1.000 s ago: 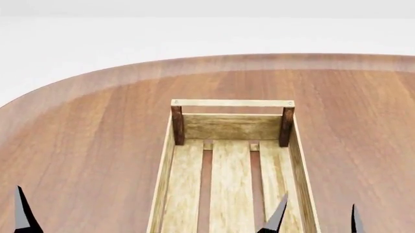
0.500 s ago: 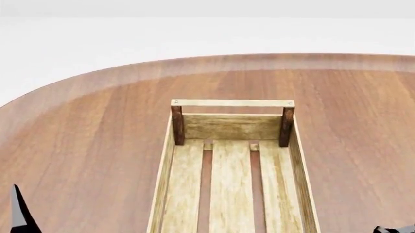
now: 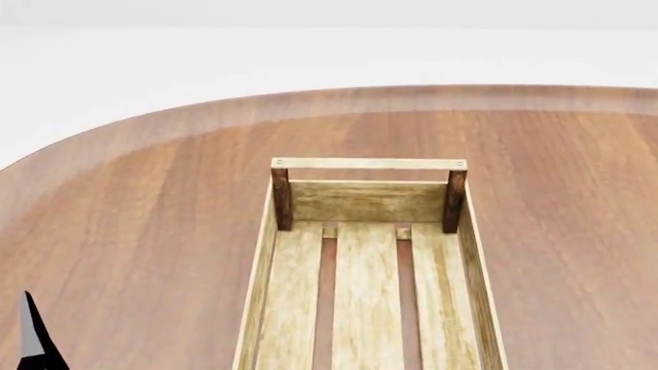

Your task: Pick up the cream cheese and put it in the tray.

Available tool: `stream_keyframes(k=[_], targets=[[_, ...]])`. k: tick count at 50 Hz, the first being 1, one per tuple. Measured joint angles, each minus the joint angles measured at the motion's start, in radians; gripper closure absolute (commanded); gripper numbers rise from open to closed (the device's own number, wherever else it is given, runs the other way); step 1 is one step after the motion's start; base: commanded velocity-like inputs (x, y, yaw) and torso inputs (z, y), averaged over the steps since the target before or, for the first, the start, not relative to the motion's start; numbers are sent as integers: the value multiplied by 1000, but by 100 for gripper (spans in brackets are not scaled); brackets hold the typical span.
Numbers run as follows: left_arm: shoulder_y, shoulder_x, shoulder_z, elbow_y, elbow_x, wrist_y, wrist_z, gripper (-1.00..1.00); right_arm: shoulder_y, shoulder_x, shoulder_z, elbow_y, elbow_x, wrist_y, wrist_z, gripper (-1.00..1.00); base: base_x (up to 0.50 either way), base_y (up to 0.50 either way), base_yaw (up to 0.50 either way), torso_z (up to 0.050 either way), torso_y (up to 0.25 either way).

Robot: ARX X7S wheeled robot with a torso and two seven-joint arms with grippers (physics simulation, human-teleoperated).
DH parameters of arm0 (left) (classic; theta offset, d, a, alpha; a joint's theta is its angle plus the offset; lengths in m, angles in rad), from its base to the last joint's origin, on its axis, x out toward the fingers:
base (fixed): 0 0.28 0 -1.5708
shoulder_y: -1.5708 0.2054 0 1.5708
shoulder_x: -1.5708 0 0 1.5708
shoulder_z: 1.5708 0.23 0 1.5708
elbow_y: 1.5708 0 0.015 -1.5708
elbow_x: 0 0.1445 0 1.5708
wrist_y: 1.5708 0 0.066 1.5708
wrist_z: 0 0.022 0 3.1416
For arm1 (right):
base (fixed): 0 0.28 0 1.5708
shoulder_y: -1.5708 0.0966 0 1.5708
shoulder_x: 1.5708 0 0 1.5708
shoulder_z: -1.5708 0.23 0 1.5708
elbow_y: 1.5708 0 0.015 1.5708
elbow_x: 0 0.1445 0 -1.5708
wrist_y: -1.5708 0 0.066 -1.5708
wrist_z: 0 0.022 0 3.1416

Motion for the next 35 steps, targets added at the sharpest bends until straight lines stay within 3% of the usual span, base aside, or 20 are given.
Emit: stream_keyframes(k=[17, 35], targets=[[-1, -1, 6, -12, -2, 10, -3, -100, 65, -42, 149, 13, 101, 243, 158, -100, 0, 0, 0, 0, 0], [-1, -3, 15, -16, -4, 15, -5, -100, 103, -39, 167, 55, 139, 366, 199, -100, 0, 0, 0, 0, 0]])
